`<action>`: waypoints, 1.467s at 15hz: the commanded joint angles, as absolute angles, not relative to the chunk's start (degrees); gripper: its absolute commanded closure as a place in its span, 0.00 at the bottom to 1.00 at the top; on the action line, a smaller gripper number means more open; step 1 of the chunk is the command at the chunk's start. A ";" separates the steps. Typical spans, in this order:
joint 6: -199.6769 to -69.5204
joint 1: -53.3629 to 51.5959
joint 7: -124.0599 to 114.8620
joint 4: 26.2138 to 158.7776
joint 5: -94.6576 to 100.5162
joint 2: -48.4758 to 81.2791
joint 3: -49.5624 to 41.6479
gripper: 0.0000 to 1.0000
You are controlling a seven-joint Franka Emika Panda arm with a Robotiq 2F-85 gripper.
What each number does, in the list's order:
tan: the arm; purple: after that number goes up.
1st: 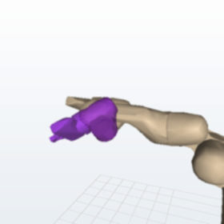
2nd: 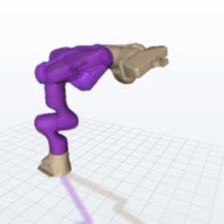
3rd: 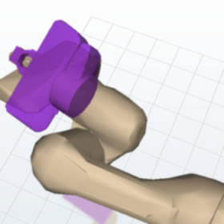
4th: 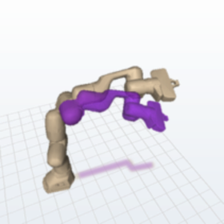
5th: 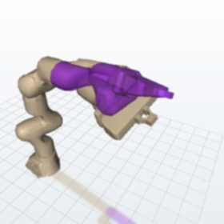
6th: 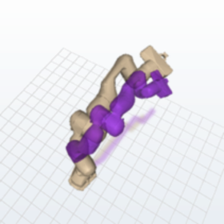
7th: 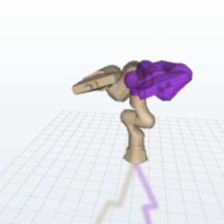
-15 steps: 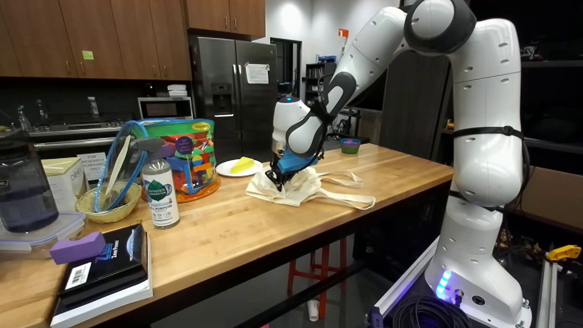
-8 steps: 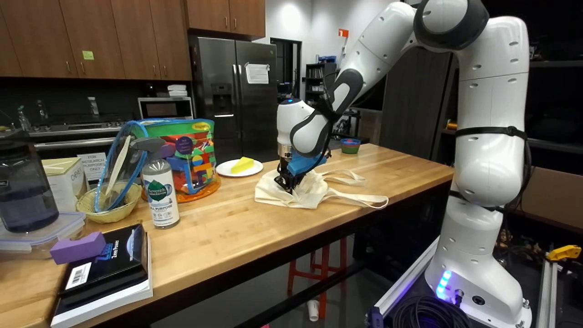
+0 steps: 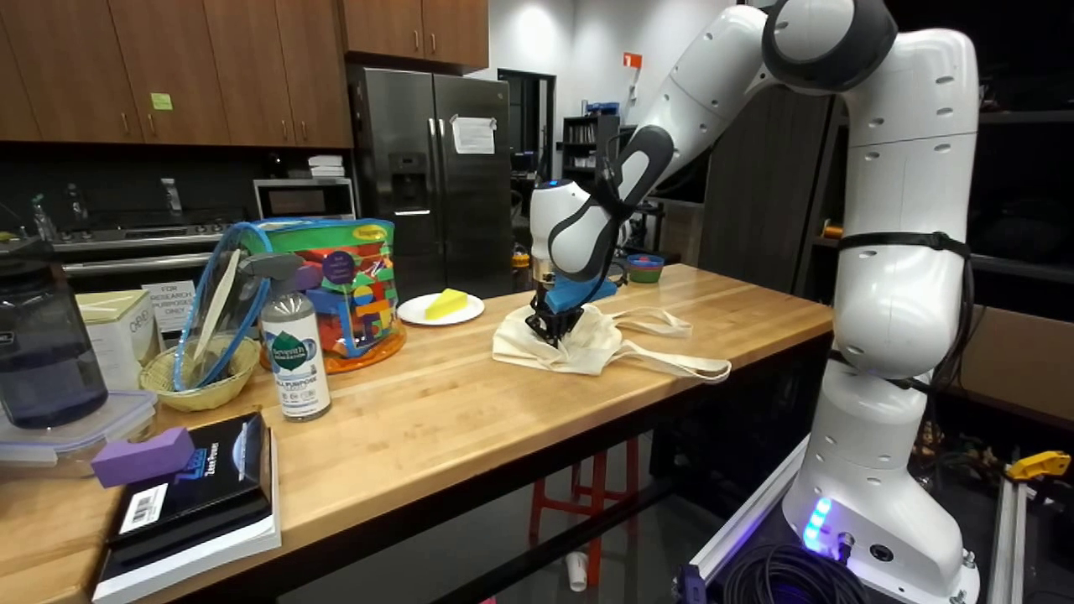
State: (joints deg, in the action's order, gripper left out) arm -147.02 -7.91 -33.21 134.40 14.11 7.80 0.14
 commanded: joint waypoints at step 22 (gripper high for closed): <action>-155.92 4.73 -28.24 115.04 -10.77 21.46 -8.34 0.99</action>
